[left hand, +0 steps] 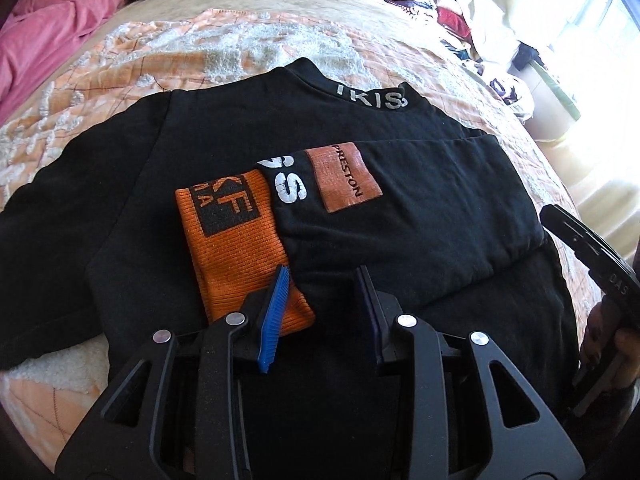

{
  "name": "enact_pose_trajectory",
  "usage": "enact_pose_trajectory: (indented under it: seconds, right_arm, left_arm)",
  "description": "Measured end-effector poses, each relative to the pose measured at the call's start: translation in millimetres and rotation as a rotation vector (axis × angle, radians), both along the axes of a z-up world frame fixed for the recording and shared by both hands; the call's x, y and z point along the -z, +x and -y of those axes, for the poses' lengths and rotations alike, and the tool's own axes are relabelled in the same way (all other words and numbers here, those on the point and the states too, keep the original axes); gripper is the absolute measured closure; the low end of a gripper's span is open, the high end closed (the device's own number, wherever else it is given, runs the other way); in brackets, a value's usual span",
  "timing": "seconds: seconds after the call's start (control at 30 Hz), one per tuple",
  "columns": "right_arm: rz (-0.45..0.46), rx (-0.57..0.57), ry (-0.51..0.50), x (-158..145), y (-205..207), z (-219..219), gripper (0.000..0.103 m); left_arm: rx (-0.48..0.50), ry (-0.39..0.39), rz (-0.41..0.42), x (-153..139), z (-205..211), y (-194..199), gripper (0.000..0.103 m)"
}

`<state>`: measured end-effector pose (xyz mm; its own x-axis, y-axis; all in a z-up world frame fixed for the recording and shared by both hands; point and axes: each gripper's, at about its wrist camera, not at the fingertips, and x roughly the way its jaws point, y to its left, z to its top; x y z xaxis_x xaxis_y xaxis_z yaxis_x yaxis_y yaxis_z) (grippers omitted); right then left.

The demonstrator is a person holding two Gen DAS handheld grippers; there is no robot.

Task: Fold small clothes
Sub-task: 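Lay the cuff on the sweatshirt body and open the left tool, then move the left tool to the other sleeve's orange cuff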

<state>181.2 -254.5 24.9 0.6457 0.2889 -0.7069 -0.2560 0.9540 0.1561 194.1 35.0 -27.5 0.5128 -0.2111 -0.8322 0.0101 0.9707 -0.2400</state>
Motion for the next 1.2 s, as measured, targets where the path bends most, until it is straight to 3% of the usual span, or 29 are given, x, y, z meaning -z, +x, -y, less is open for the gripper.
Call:
enact_pose_trajectory:
  seconds: [0.2,0.5,0.73,0.93,1.03,1.07,1.2]
  right_arm:
    - [-0.143,0.046,-0.01,26,15,14,0.034]
    - [-0.123,0.014,-0.035,22,9,6,0.027]
    - [-0.117,-0.004,-0.008,16,5,3,0.024]
    - [-0.065,0.002,0.013,4,-3,2,0.009]
    - [-0.033,-0.002,0.024,-2,-8,-1,0.007]
    - [-0.023,-0.005,0.025,-4,-9,-2,0.007]
    - [0.025,-0.028,0.016,-13,-17,-12,0.005]
  left_arm:
    - [-0.001,-0.011,0.019,0,-1,-4,0.077]
    - [-0.021,-0.022,0.041,-4,-2,-10,0.077]
    - [-0.035,-0.024,0.061,-16,-1,-16,0.059]
    - [-0.056,-0.015,0.082,-25,-3,-23,0.042]
    - [-0.072,0.011,0.1,-30,-7,-28,0.034]
    - [-0.08,0.023,0.109,-32,-8,-30,0.026]
    - [-0.106,0.058,0.143,-40,-14,-39,0.019]
